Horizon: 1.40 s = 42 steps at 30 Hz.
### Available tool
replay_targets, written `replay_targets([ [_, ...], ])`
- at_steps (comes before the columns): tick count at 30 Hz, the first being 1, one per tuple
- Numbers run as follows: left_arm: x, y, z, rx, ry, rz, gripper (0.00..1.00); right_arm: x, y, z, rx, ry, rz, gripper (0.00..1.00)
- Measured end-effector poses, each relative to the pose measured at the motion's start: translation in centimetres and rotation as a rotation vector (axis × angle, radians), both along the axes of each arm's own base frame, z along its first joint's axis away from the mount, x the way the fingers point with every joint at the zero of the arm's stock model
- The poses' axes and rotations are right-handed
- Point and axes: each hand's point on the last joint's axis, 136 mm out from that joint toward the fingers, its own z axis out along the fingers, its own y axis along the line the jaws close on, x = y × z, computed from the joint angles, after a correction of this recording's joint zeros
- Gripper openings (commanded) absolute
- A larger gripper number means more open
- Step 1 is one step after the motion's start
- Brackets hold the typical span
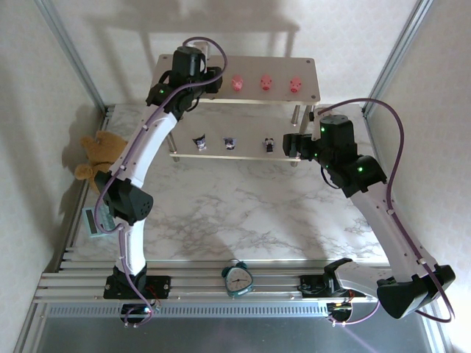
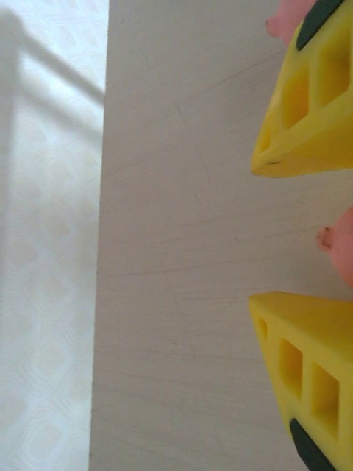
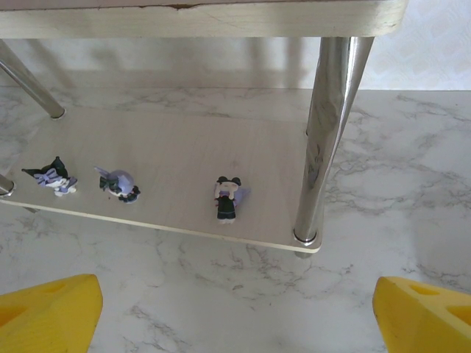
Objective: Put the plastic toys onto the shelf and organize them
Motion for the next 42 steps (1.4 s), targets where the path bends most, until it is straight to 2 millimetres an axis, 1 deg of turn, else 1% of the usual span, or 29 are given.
replay_targets([
  [7, -0.2, -0.2, 1.6, -0.005, -0.053, 0.000, 0.46, 0.0, 0.0, 0.0, 0.003, 0.001, -0.002, 0.95],
  [10, -0.6, -0.5, 2.7, -0.002, -0.086, -0.003, 0.46, 0.0, 0.0, 0.0, 0.006, 0.002, -0.004, 0.95],
  [14, -1.5, -0.5, 4.8, 0.004, -0.138, -0.001, 0.47, 0.0, 0.0, 0.0, 0.007, 0.002, -0.004, 0.95],
  [20, -3.9, 1.0, 9.1, 0.010, -0.224, 0.028, 0.46, -0.1, -0.1, 0.2, 0.011, -0.003, -0.005, 0.95],
  [22, -5.1, 1.7, 10.2, 0.018, -0.244, 0.047, 0.46, -0.3, -0.2, 0.4, 0.013, -0.008, -0.007, 0.95],
  [24, -7.3, 2.4, 10.7, 0.029, -0.252, 0.063, 0.46, -0.4, -0.5, 0.7, 0.010, -0.020, -0.019, 0.95],
  [26, -9.8, 3.1, 10.3, 0.040, -0.245, 0.073, 0.47, -0.7, -0.9, 1.0, 0.008, -0.032, -0.031, 0.95],
  [28, -12.5, 4.3, 9.2, 0.053, -0.230, 0.084, 0.48, -1.1, -1.4, 1.1, 0.002, -0.038, -0.045, 0.95],
  [31, -16.5, 7.1, 6.9, 0.063, -0.213, 0.122, 0.49, -1.7, -2.1, 1.0, -0.012, -0.035, -0.065, 0.95],
  [32, -17.7, 8.0, 6.2, 0.060, -0.209, 0.136, 0.47, -1.9, -2.2, 1.0, -0.015, -0.034, -0.070, 0.95],
  [34, -19.4, 9.2, 4.9, 0.050, -0.199, 0.145, 0.38, -2.2, -2.5, 0.9, -0.017, -0.026, -0.078, 0.95],
  [35, -20.0, 9.6, 4.4, 0.041, -0.192, 0.149, 0.29, -2.3, -2.5, 0.8, -0.016, -0.022, -0.079, 0.92],
  [36, -20.4, 9.8, 3.9, 0.030, -0.185, 0.152, 0.24, -2.4, -2.6, 0.7, -0.013, -0.017, -0.081, 0.90],
  [37, -20.5, 9.9, 3.6, 0.031, -0.177, 0.152, 0.24, -2.5, -2.6, 0.7, -0.007, -0.012, -0.085, 0.89],
  [38, -20.5, 9.9, 3.1, 0.029, -0.168, 0.156, 0.27, -2.5, -2.6, 0.6, -0.001, -0.008, -0.089, 0.89],
  [39, -20.4, 10.0, 2.6, 0.032, -0.157, 0.163, 0.36, -2.5, -2.6, 0.5, 0.005, -0.004, -0.091, 0.89],
  [40, -20.4, 10.2, 1.8, 0.033, -0.147, 0.179, 0.40, -2.6, -2.6, 0.4, 0.011, -0.001, -0.094, 0.90],
  [42, -20.7, 11.2, -0.7, 0.050, -0.114, 0.224, 0.43, -2.7, -2.6, 0.0, 0.018, 0.008, -0.102, 0.91],
])
